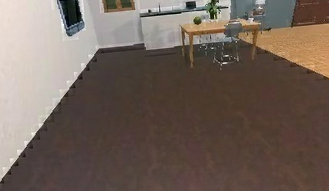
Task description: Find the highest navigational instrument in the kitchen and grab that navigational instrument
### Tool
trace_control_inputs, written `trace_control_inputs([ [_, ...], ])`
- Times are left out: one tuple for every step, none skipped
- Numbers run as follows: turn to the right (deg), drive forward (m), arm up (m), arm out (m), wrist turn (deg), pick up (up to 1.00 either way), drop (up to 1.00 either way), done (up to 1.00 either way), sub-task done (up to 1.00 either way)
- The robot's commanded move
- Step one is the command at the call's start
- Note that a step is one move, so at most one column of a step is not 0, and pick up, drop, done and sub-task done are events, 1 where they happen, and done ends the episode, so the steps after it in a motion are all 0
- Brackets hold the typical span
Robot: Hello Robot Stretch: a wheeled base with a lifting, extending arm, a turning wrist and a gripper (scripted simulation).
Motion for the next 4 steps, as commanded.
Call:
trace_control_inputs([
  [0.0, 1.00, 0.00, 0.00, 0.0, 0.00, 0.00, 0.00, 0.00],
  [0.0, 1.00, 0.00, 0.00, 0.0, 0.00, 0.00, 0.00, 0.00],
  [0.0, 1.00, 0.00, 0.00, 0.0, 0.00, 0.00, 0.00, 0.00],
  [-3.0, 0.00, 0.00, 0.00, 0.0, 0.00, 0.00, 0.00, 0.00],
])
